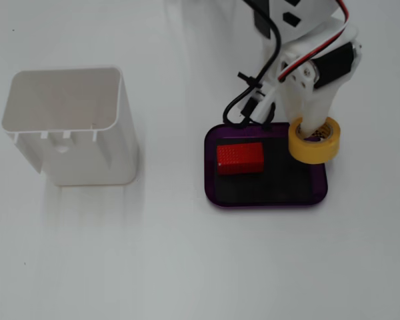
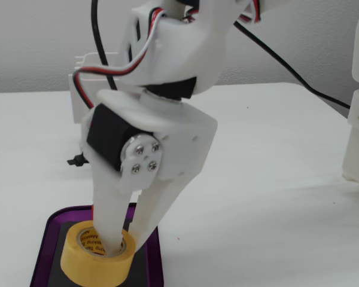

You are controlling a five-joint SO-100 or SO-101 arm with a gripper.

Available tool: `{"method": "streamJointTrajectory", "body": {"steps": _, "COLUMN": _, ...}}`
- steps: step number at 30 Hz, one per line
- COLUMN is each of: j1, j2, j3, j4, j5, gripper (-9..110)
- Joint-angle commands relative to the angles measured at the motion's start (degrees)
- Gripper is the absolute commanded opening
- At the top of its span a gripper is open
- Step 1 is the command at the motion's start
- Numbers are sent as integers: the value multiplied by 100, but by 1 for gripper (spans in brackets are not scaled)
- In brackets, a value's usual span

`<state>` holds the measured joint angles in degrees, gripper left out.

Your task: Pick up the yellow tape and place it in the box.

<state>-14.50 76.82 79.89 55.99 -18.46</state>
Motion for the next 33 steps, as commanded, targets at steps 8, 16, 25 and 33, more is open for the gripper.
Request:
{"method": "streamJointTrajectory", "body": {"steps": 8, "j1": 299, "j2": -44, "j3": -211, "j4": -18, "j5": 35, "gripper": 0}}
{"method": "streamJointTrajectory", "body": {"steps": 16, "j1": 229, "j2": -26, "j3": -229, "j4": 246, "j5": 35, "gripper": 0}}
{"method": "streamJointTrajectory", "body": {"steps": 25, "j1": 264, "j2": 202, "j3": -325, "j4": 861, "j5": 44, "gripper": 9}}
{"method": "streamJointTrajectory", "body": {"steps": 33, "j1": 272, "j2": 1749, "j3": -343, "j4": 1354, "j5": 97, "gripper": 11}}
